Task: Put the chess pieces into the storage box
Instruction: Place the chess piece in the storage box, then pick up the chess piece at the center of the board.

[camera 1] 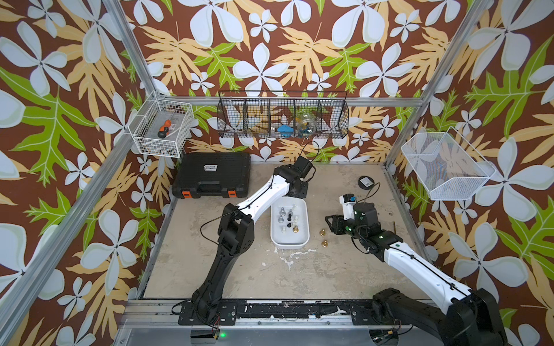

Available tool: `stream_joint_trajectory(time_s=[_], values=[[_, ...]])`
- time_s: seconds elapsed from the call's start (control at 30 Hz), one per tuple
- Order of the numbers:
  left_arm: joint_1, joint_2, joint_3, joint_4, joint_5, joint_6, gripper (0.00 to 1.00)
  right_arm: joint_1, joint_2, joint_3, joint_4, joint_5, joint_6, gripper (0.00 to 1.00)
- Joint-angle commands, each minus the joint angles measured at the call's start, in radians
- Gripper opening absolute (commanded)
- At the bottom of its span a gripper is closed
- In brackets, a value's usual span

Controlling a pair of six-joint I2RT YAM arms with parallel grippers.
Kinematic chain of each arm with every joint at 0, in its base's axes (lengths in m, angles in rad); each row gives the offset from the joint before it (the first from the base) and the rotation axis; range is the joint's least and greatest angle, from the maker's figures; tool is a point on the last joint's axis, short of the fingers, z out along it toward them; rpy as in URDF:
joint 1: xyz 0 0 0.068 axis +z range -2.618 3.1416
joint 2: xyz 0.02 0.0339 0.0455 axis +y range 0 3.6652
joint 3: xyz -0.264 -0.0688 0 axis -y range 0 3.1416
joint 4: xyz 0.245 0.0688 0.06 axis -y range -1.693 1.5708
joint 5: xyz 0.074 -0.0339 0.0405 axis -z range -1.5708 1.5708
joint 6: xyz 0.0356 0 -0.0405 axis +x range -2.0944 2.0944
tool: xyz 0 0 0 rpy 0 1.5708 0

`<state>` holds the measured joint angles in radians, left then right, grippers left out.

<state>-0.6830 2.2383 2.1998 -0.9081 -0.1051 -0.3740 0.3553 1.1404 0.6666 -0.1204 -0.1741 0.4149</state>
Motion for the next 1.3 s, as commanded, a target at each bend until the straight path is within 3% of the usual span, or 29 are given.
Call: stream_joint_trajectory(time_s=[0.0, 0.27, 0.33, 0.6, 0.73, 0.93, 1.27], values=[[-0.014, -0.147, -0.109, 0.111, -0.008, -0.036, 0.37, 0.002, 0.078, 0.051, -0.111, 0.038, -0.016, 0.51], [-0.024, -0.686, -0.716, 0.557, 0.105, -0.047, 0.43, 0.059, 0.261, 0.178, -0.231, 0.129, -0.060, 0.47], [-0.025, -0.820, -0.879, 0.650, 0.107, -0.052, 0.50, 0.062, 0.280, 0.182, -0.223, 0.117, -0.053, 0.47], [-0.026, -1.149, -1.290, 0.790, 0.196, -0.068, 0.52, 0.084, 0.373, 0.204, -0.215, 0.146, -0.060, 0.46], [-0.029, -1.250, -1.398, 0.776, 0.168, -0.075, 0.52, 0.097, 0.413, 0.217, -0.205, 0.155, -0.069, 0.43], [-0.029, -1.298, -1.474, 0.744, 0.164, -0.103, 0.52, 0.111, 0.442, 0.218, -0.184, 0.161, -0.070, 0.38], [-0.028, -1.307, -1.494, 0.733, 0.157, -0.102, 0.52, 0.117, 0.461, 0.211, -0.155, 0.176, -0.074, 0.32]])
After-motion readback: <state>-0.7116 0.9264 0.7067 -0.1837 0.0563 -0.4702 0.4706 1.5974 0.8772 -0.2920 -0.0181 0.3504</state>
